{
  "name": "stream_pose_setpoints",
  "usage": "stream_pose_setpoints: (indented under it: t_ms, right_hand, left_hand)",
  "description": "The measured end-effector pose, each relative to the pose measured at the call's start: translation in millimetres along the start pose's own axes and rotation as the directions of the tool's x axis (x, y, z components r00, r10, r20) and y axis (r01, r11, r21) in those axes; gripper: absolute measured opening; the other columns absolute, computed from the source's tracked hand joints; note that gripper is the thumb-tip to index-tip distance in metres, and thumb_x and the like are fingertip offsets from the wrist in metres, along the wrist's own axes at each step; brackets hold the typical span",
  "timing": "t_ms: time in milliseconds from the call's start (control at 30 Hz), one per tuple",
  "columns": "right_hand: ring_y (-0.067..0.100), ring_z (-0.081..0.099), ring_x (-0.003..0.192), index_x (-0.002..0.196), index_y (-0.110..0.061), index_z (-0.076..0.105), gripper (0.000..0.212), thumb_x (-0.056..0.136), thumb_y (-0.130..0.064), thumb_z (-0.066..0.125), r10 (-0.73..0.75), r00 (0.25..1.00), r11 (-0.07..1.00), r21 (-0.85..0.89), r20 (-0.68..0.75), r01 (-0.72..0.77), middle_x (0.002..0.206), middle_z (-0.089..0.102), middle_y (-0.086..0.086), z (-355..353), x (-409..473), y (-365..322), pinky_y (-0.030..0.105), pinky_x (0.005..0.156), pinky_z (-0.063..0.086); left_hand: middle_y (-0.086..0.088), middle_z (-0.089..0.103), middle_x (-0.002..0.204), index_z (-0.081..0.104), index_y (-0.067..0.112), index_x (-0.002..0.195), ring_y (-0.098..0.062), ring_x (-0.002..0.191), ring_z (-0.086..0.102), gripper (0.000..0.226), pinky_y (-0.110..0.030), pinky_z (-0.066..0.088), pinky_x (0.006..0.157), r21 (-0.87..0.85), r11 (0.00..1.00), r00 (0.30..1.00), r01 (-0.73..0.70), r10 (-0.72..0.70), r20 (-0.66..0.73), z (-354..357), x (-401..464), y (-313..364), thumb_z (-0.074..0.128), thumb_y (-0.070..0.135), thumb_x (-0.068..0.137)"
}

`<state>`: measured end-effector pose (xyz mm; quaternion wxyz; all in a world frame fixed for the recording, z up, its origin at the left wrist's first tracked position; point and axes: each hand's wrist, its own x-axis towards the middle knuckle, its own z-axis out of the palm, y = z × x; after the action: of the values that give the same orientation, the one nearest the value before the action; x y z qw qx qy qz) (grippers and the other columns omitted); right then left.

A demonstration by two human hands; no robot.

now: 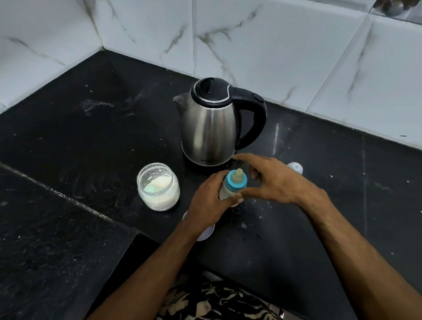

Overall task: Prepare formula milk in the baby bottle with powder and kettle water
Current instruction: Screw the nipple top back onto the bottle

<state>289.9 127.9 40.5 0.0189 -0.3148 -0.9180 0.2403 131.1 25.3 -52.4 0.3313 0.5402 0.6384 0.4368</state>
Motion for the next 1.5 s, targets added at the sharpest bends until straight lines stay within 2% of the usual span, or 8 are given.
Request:
stream_pose_setpoints:
  t_ms: [200,367,633,800,1033,1200,1367,1500]
  right_hand:
    - [0.002,0.055,0.075,0.110,-0.023,0.054,0.047,0.077,-0.048,0.077,0.044,0.998,0.999,0.012,-0.048,-0.043,0.083,0.054,-0.019,10.8,1.9,-0.6,0.022,0.069,0.045]
    - [-0.003,0.052,0.089,0.144,-0.030,0.038,0.076,0.079,-0.042,0.077,-0.011,0.999,0.998,0.058,0.034,0.009,0.107,0.052,-0.022,3.9,-0.6,2.2,0.013,0.079,0.040]
    - [0.003,0.059,0.078,0.106,-0.025,0.048,0.053,0.072,-0.048,0.082,0.094,0.991,0.995,0.050,-0.093,-0.090,0.083,0.056,-0.018,18.4,0.5,-3.2,0.022,0.066,0.051]
    - [-0.012,0.049,0.084,0.141,-0.028,0.043,0.071,0.080,-0.044,0.077,-0.002,1.000,0.995,0.102,-0.016,0.004,0.096,0.049,-0.027,5.5,-5.0,-2.4,0.007,0.073,0.037]
    - [0.005,0.061,0.079,0.101,-0.027,0.047,0.052,0.070,-0.052,0.081,0.117,0.984,0.992,0.061,-0.135,-0.110,0.089,0.060,-0.015,23.9,0.2,-4.4,0.020,0.066,0.048]
    - [-0.002,0.054,0.095,0.140,-0.024,0.044,0.070,0.080,-0.039,0.078,0.004,0.999,0.991,0.133,-0.039,0.001,0.109,0.055,-0.019,13.1,-3.6,-1.8,0.007,0.078,0.040]
    - [0.008,0.064,0.089,0.105,-0.026,0.047,0.049,0.075,-0.040,0.083,0.112,0.989,0.983,0.156,-0.100,-0.096,0.098,0.061,-0.013,26.7,1.1,-3.6,0.013,0.070,0.047]
    - [-0.003,0.058,0.079,0.120,-0.024,0.046,0.066,0.071,-0.049,0.082,0.088,0.990,0.986,0.149,-0.111,-0.071,0.089,0.057,-0.020,24.2,-0.6,-3.8,0.009,0.067,0.042]
  left_hand:
    - [0.005,0.062,0.132,0.052,0.024,0.136,-0.009,0.121,0.058,0.065,-0.042,0.050,0.104,0.016,1.000,1.000,0.002,-0.002,0.013,1.2,2.9,-4.9,0.082,0.036,0.079]
    - [0.004,0.062,0.132,0.053,0.025,0.135,-0.010,0.121,0.059,0.064,-0.041,0.051,0.103,0.025,1.000,1.000,-0.001,0.001,-0.008,1.3,2.0,-3.3,0.081,0.038,0.079]
    - [0.003,0.062,0.133,0.052,0.025,0.136,-0.011,0.123,0.058,0.074,-0.041,0.051,0.104,0.001,1.000,1.000,-0.001,0.001,0.016,-0.2,0.7,0.4,0.070,0.062,0.074]
    - [0.005,0.064,0.128,0.053,0.032,0.132,-0.009,0.118,0.061,0.069,-0.043,0.053,0.099,-0.013,1.000,1.000,0.000,0.000,-0.004,-0.9,0.3,-0.8,0.071,0.062,0.073]
    - [0.005,0.063,0.131,0.052,0.025,0.135,-0.010,0.120,0.060,0.075,-0.042,0.052,0.102,-0.005,1.000,1.000,0.002,-0.002,0.030,-1.3,0.5,0.4,0.067,0.063,0.072]
    - [0.005,0.064,0.129,0.054,0.025,0.133,-0.009,0.119,0.060,0.071,-0.041,0.052,0.101,-0.002,1.000,1.000,0.007,-0.007,0.018,-1.4,0.3,0.2,0.067,0.061,0.073]
    - [0.003,0.063,0.131,0.053,0.023,0.135,-0.010,0.121,0.059,0.073,-0.040,0.051,0.104,0.005,1.000,0.999,0.010,-0.010,0.043,-1.6,1.2,0.3,0.072,0.056,0.073]
    - [0.002,0.064,0.130,0.054,0.020,0.134,-0.010,0.120,0.060,0.070,-0.040,0.052,0.102,0.007,1.000,1.000,0.002,-0.002,0.025,-2.3,-0.4,1.3,0.067,0.058,0.076]
